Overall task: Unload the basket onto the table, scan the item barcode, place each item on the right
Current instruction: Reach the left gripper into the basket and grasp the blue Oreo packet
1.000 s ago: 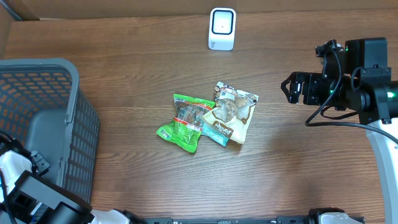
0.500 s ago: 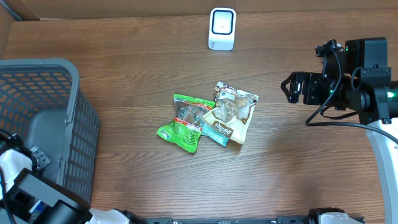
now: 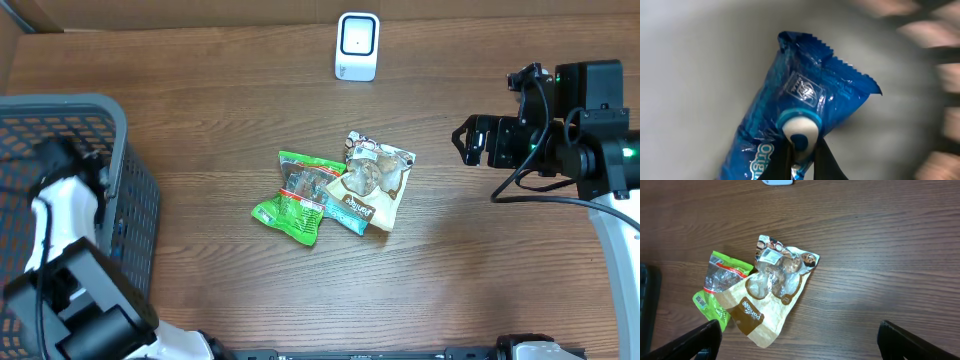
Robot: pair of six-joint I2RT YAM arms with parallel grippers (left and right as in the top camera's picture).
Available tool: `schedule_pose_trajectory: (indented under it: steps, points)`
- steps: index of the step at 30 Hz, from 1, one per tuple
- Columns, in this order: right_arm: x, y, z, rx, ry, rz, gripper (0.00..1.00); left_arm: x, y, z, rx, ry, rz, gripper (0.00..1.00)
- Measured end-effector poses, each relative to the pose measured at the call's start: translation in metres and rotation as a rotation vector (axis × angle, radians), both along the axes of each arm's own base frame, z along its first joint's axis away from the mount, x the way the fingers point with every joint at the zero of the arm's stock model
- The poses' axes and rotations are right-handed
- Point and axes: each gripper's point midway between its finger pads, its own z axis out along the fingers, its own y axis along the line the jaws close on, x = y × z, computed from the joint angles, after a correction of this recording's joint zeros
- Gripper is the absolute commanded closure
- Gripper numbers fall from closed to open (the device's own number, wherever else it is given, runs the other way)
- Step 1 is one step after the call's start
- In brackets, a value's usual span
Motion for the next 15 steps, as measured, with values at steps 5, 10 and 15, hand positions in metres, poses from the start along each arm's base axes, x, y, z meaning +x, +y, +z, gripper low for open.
schedule_pose_trajectory:
  steps: [5, 10, 15]
  points:
    - [-0.003, 0.000, -0.002, -0.001, 0.013, 0.000, 0.00, 0.034, -0.008, 0.058, -0.043, -0.065, 0.024, 0.96]
    - [-0.004, 0.000, -0.003, -0.001, 0.021, 0.000, 0.00, 0.063, -0.003, 0.149, -0.034, -0.221, 0.038, 0.96]
    - [-0.003, 0.000, -0.002, -0.001, 0.017, -0.001, 0.00, 0.070, -0.003, 0.204, 0.010, -0.319, -0.008, 0.62]
